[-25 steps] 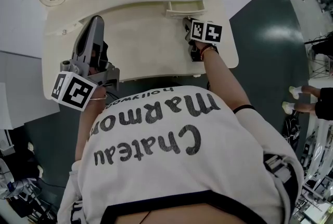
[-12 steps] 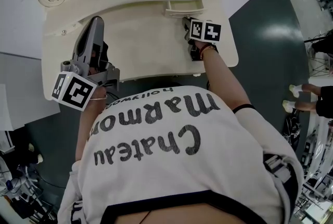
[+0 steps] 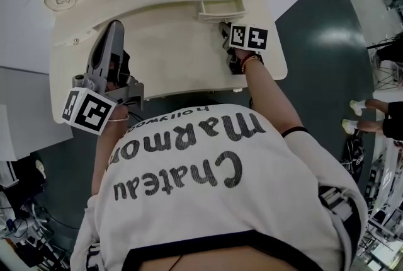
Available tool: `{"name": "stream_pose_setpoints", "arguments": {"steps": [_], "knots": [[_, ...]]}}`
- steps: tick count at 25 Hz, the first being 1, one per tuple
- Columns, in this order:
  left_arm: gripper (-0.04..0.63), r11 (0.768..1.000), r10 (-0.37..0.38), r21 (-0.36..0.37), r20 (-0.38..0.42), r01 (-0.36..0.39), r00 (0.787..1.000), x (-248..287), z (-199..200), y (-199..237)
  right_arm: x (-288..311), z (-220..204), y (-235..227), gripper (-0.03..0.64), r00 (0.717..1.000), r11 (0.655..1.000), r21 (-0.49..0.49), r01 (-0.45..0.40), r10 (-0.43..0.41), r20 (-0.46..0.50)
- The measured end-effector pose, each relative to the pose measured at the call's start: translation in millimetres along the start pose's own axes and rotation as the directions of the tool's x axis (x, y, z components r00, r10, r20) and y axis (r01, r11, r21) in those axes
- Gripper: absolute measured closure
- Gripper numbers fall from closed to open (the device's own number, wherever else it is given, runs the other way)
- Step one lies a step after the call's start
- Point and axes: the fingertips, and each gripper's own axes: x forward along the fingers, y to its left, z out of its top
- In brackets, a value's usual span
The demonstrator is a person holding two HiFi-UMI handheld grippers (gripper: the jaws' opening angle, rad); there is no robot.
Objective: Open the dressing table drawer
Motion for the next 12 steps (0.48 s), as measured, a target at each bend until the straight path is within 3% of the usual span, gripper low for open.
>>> {"name": "stream_pose_setpoints", "arguments": {"steps": [12], "knots": [[0.572, 1.0, -0.013, -0.007, -0.005, 0.013, 1.0, 1.5, -3.5, -3.1, -4.4, -8.2, 3.4, 0.513, 1.0, 0.999, 0.029, -0.014, 0.014, -0.014]]}}
